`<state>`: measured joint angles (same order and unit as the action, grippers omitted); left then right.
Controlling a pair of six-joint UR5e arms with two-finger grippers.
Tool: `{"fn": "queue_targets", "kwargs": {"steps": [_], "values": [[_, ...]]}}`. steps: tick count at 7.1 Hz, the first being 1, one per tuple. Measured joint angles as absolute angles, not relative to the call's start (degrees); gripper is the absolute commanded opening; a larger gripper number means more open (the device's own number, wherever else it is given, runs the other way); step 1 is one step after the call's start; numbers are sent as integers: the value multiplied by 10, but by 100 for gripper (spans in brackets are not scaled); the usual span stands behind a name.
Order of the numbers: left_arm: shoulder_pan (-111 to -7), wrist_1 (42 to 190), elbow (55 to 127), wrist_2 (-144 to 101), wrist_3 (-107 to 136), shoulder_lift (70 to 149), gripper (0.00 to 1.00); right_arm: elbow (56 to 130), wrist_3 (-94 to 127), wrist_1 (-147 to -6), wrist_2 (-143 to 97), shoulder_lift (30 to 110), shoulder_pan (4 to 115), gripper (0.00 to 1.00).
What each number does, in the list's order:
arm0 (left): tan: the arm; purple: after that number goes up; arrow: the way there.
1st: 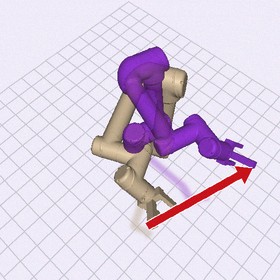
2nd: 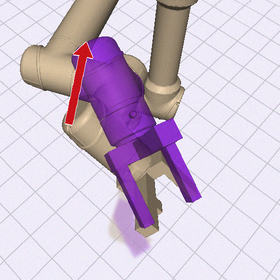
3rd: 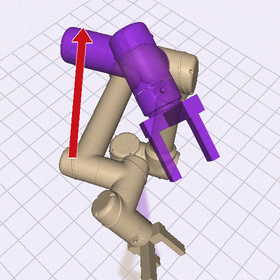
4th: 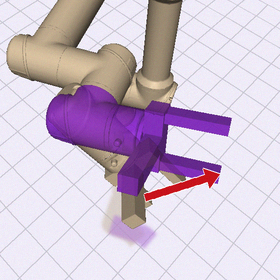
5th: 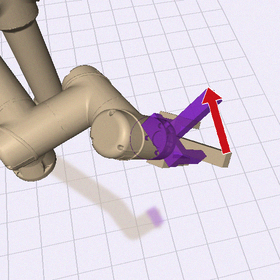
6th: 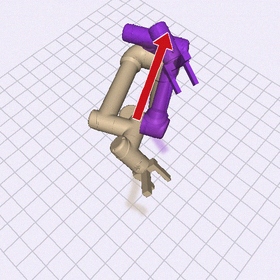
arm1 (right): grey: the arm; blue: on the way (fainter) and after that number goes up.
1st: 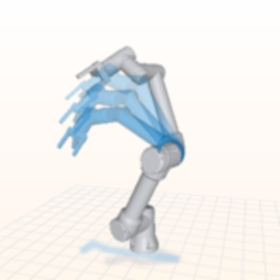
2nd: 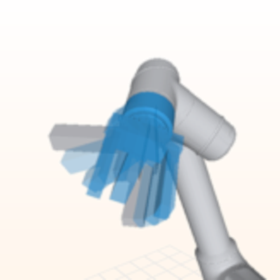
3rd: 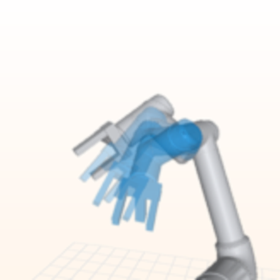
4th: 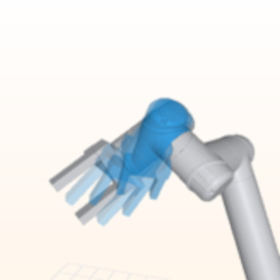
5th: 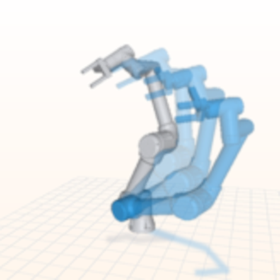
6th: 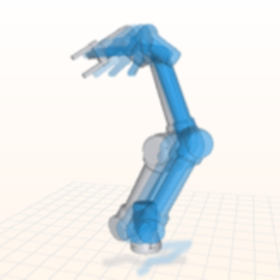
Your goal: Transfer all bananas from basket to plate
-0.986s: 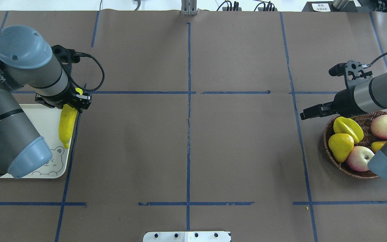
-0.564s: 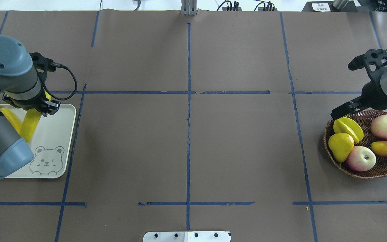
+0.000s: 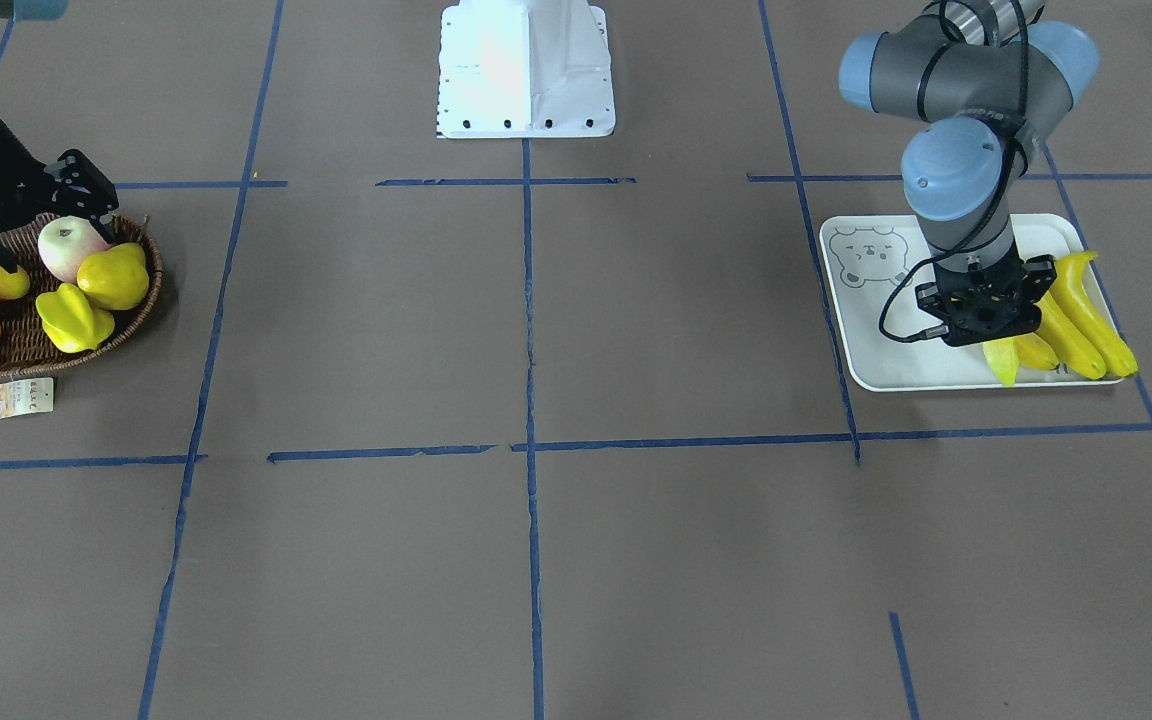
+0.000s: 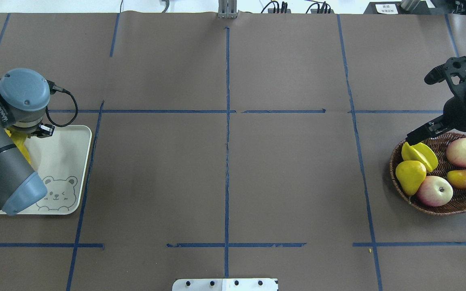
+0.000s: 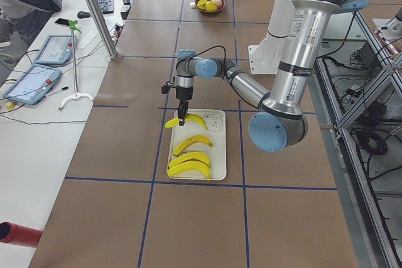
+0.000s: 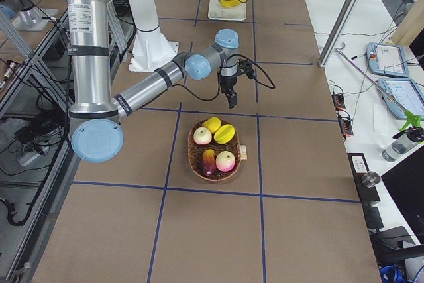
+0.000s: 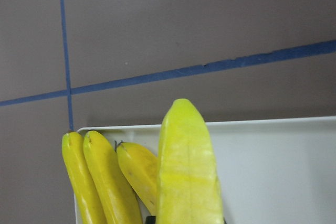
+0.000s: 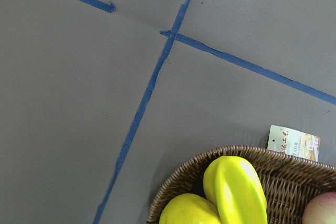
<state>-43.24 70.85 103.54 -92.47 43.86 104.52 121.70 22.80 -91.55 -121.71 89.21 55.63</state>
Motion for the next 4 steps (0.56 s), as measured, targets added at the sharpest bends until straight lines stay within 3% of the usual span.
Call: {"fn": "queue_targets", "kwargs": {"steps": [1,3,4], "values": [[-408,709,1028,-920,470,1046,6,1218,228,-916,-1217,892,556,100],[-382,708,1015,-918,499,1046,31,1218,228,-916,-1216,892,556,100],[-381,708,1011,-915,500,1044,35,1217,228,-916,-1216,892,556,100]]}}
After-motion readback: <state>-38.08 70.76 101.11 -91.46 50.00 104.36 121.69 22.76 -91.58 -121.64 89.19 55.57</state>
